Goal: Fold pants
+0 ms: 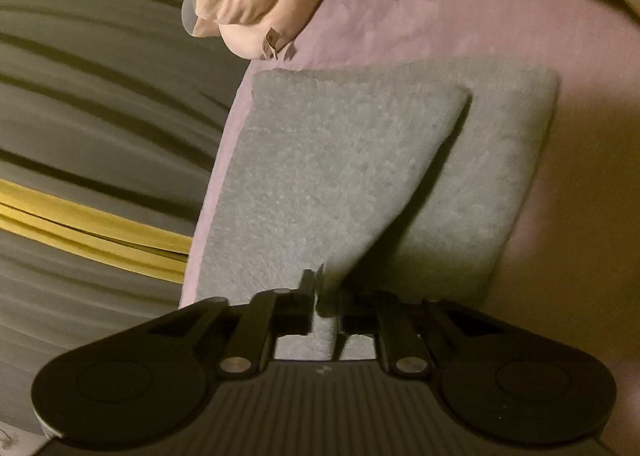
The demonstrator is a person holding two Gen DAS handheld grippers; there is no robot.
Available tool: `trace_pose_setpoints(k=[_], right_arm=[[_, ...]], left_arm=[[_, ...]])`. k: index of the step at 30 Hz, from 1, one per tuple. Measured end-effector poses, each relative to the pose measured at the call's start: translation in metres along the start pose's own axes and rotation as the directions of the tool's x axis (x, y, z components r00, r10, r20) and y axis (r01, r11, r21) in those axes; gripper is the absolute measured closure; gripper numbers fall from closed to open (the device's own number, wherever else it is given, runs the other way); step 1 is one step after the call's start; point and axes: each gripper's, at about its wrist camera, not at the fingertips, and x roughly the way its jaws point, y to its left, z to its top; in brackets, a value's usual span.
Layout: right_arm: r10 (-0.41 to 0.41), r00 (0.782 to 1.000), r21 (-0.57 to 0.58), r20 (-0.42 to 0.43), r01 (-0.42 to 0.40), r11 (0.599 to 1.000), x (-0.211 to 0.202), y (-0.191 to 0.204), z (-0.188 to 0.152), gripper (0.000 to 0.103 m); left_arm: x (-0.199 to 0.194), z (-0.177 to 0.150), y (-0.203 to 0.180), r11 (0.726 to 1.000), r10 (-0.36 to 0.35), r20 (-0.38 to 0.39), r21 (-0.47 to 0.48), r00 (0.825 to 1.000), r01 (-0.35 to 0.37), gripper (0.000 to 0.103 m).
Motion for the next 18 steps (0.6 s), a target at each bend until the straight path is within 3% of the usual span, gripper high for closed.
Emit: trace_pose_setpoints(k=[2, 3, 4, 6, 9, 15, 18], right_arm=[[0.023, 1.000, 0.007, 0.011, -0.023, 1.000, 0.005, 0.006, -0.001, 0.063], [0.021, 1.000, -0.020, 0.021, -0.020, 1.000, 0.008, 0.012, -0.002, 0.063], [0.006, 1.000, -0.057, 0.030, -0.005, 0.998, 0.011, 0.018, -0.004, 0.065], [-0.049, 0.998, -0.139, 0.045, 0.055, 0.989, 0.019, 0.033, -0.006, 0.098], [-0.083, 0.994, -0.215, 0.070, 0.097, 0.972, 0.017, 0.055, -0.004, 0.098], [0.022, 0.986, -0.312, 0.166, 0.031, 0.949, -0.036, 0.095, 0.013, 0.098], [0.002, 0.984, -0.367, 0.178, 0.065, 0.928, -0.054, 0.092, 0.019, 0.098]], left_arm=[[0.001, 0.002, -0.004, 1.000, 0.000, 0.003, 0.028, 1.000, 0.000, 0.087], [0.000, 0.003, -0.006, 0.999, 0.000, 0.004, 0.034, 1.000, 0.000, 0.087], [-0.002, 0.004, -0.008, 0.999, -0.001, 0.007, 0.039, 1.000, 0.000, 0.090], [-0.008, 0.007, -0.012, 0.999, 0.001, 0.019, 0.052, 1.000, -0.002, 0.091], [-0.027, 0.015, -0.021, 0.997, -0.017, 0.058, 0.070, 0.998, 0.013, 0.092], [-0.090, 0.029, -0.019, 0.992, -0.117, 0.134, 0.068, 0.984, 0.108, 0.093], [-0.105, 0.021, -0.007, 0.991, -0.087, 0.127, 0.116, 0.988, 0.072, 0.092]])
